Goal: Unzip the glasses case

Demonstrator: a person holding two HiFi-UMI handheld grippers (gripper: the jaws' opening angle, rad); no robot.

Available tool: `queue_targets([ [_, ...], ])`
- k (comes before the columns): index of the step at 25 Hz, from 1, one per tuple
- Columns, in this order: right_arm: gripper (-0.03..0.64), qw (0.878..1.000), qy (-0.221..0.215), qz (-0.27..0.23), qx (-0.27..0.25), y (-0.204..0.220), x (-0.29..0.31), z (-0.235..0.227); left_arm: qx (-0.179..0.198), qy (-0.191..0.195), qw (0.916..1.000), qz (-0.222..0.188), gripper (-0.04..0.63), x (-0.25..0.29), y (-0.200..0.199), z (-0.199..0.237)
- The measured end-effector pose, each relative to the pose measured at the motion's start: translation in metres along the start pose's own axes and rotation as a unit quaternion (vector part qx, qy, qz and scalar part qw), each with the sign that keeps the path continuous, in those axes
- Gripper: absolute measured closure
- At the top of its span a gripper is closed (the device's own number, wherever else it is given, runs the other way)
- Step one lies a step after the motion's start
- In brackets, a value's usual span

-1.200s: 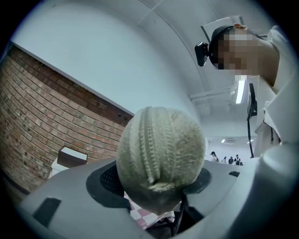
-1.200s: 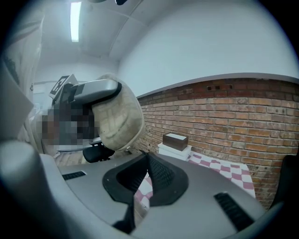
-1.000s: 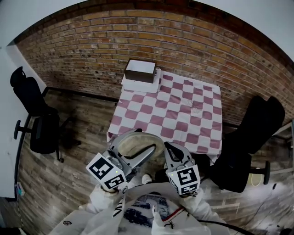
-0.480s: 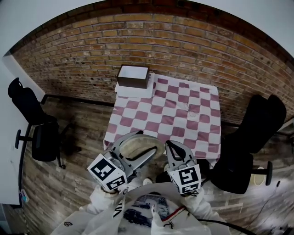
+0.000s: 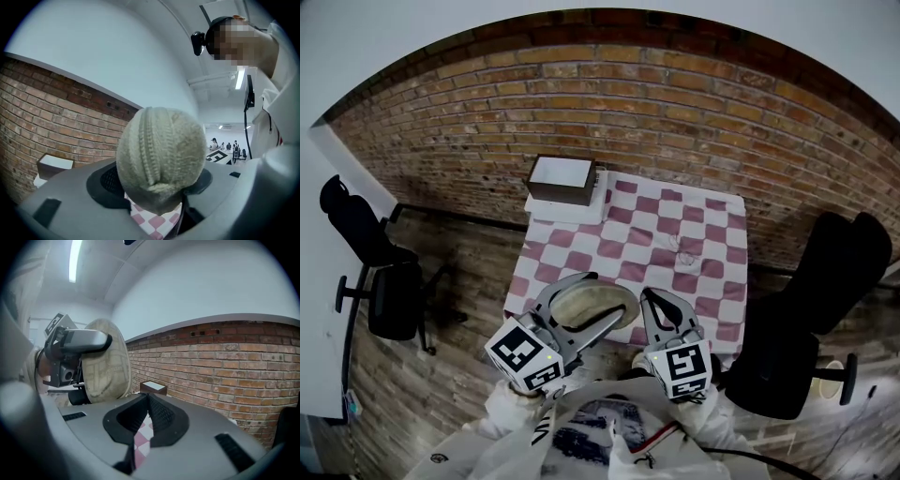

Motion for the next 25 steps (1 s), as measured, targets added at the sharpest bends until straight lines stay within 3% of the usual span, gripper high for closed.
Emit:
queue_targets([
  [12,0.601,1.0,-0.017,-0.002,-0.004,-0.016,0.02,-0.09,0.062,-0.017,0.9967,0.05,0.299,0.098,-0.005,0.0],
  [19,0.601,1.0,-0.022,-0.004,0.001,-0.014,0.022,-0.124,0.121,-0.022,0.9878,0.095,0.299,0.137,0.014,-0.011],
  [25,0.601,1.0,-0.016,-0.013,0.004,-0.013,0.023,-0.14,0.099,-0.01,0.9888,0.112,0.299,0.155,0.019,-0.006],
])
Point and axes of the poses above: the fingertips, and each gripper's own axes: x forward along the fingers, z to its left, y out of its underside, the point moved 5 cm from there along -x, backward along the fingers, and after that the axes turned 9 degrees about x, right-handed, at the moved point
